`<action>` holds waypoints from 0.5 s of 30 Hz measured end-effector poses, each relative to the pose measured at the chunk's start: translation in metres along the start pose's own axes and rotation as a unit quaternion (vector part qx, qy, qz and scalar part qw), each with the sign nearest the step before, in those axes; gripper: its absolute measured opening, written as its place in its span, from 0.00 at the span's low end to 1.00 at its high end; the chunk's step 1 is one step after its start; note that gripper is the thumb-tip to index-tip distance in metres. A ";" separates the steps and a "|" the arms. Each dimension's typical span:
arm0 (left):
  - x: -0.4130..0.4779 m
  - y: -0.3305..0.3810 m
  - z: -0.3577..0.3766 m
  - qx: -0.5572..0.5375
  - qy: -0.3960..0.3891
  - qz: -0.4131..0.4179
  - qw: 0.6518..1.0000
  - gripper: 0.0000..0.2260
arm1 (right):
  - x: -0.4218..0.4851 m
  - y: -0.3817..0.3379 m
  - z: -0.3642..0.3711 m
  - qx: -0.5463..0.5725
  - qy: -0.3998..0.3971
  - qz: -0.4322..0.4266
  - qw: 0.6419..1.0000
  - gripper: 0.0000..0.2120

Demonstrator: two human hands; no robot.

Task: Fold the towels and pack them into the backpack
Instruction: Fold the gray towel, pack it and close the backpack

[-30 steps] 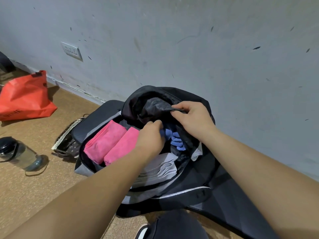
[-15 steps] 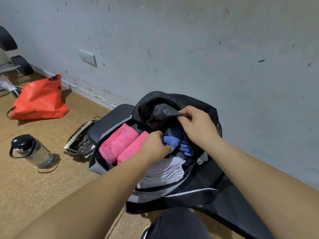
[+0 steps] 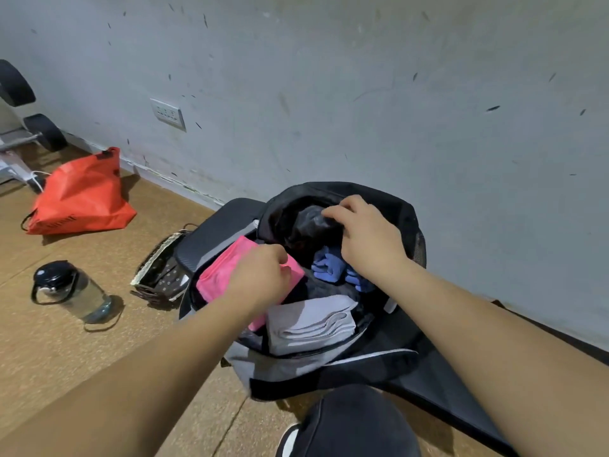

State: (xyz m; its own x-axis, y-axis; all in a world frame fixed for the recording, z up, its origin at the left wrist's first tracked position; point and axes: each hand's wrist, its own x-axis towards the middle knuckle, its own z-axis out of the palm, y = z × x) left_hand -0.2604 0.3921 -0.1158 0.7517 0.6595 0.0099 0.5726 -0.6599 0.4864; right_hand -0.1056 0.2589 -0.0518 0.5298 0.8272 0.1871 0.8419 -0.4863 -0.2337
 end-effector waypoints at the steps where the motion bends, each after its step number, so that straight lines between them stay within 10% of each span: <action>1: -0.007 -0.012 -0.010 0.065 -0.022 0.003 0.998 0.07 | 0.003 -0.006 0.006 -0.066 -0.015 -0.037 0.997 0.28; 11: -0.035 -0.047 -0.007 0.206 -0.169 0.062 0.962 0.16 | 0.026 -0.035 0.040 -0.323 -0.077 -0.049 0.942 0.30; 15: -0.025 -0.051 -0.015 0.154 -0.143 0.076 0.975 0.16 | 0.037 -0.023 0.036 -0.302 -0.025 -0.076 0.950 0.08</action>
State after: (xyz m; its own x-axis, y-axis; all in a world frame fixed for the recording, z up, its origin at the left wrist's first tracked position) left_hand -0.3134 0.4154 -0.1275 0.8708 0.4473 -0.2041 0.4855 -0.8478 0.2134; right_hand -0.1088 0.3106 -0.0738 0.4051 0.9054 0.1269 0.8213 -0.4213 0.3845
